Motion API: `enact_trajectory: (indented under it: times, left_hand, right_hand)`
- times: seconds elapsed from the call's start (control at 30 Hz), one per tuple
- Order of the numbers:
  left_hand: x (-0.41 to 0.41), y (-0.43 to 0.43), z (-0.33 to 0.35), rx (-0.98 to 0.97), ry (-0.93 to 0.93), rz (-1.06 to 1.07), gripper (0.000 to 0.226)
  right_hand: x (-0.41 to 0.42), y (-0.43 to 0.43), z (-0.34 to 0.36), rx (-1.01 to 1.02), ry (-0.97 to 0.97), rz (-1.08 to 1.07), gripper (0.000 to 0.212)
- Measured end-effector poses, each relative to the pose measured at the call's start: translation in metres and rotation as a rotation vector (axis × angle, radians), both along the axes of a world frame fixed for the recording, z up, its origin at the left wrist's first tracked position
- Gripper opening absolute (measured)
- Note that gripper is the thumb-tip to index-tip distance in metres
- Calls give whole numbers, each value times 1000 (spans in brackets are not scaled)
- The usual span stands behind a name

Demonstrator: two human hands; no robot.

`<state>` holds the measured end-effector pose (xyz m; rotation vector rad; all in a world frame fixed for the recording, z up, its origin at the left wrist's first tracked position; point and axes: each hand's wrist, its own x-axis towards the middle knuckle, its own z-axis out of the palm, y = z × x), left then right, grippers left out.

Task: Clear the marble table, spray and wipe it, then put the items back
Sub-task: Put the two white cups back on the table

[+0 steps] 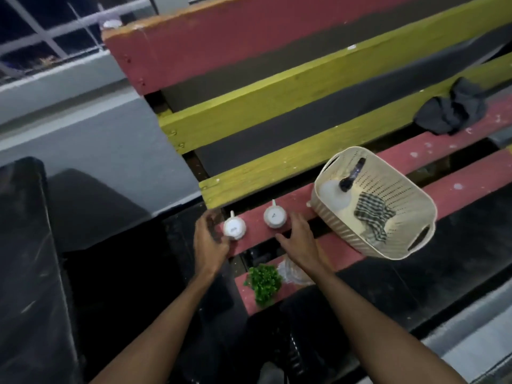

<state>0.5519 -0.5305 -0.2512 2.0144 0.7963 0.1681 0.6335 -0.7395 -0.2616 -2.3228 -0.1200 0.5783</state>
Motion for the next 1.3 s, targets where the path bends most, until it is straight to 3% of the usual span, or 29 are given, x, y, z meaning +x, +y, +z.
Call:
enact_trajectory:
  times: [0.1, 0.17, 0.27, 0.37, 0.47, 0.57, 0.73, 0.93, 1.0, 1.1, 1.3]
  left_hand:
    - [-6, 6, -50, -53, 96, -110, 95]
    - [0, 1, -68, -97, 103, -118, 100]
    - [11, -5, -90, -112, 58, -75, 88]
    - [19, -8, -97, -61, -21, -37, 65]
    - [10, -6, -93, -63, -49, -25, 59]
    - [-13, 10, -53, -63, -95, 13, 55]
    - [-84, 65, 84, -7, -177, 111, 53]
    - [-242, 177, 208, 82, -235, 189, 62]
    - [-292, 221, 230, 119, -270, 246, 53]
    - [-378, 308, 248, 146, -274, 327, 57]
    - [-517, 466, 244, 190, -166, 437, 52]
  right_hand:
    - [13, 11, -41, -50, 10, 11, 84]
    - [22, 14, -55, -48, -23, -20, 91]
    - [28, 28, -75, -93, -91, -20, 91]
    - [30, 36, -81, -99, -189, -55, 78]
    - [26, 38, -71, -70, -226, -62, 69]
    - [12, 50, -33, -13, -270, -78, 60]
    - [-49, 115, 84, 131, -309, -23, 58]
    - [-193, 247, 201, 223, -370, 93, 65]
    - [-240, 287, 217, 228, -379, 111, 63]
    - [-320, 362, 227, 196, -322, 170, 57]
    - [-444, 510, 231, 185, -212, 173, 45]
